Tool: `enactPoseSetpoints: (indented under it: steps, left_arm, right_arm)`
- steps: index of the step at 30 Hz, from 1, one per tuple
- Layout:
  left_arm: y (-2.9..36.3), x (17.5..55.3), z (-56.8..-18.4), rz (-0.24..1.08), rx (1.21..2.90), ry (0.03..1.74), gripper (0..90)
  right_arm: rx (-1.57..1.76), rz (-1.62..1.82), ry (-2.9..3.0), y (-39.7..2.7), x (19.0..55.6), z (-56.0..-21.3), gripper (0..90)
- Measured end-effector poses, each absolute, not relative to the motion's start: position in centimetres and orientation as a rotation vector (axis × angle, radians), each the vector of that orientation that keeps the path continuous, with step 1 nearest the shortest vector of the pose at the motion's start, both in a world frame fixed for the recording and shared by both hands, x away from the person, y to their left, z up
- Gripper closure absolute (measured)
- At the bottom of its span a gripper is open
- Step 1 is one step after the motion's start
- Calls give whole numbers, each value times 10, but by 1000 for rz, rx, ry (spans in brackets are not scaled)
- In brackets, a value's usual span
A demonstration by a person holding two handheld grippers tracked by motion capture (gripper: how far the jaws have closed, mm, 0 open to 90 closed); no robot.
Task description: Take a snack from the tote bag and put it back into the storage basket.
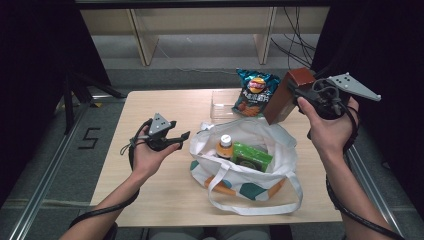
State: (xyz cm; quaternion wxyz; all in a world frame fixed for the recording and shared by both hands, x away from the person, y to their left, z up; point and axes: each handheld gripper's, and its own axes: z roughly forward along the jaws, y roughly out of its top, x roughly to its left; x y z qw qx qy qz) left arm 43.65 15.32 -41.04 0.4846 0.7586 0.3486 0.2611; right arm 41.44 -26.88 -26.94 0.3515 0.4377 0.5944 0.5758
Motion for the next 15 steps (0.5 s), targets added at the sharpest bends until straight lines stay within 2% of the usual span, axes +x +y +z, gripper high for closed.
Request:
enactPoseSetpoints:
  steps: [15]
  left_arm:
    - [153, 437, -410, 639, 1851, 842, 353]
  right_arm:
    - [1138, 1470, 1531, -267, 426, -270, 398]
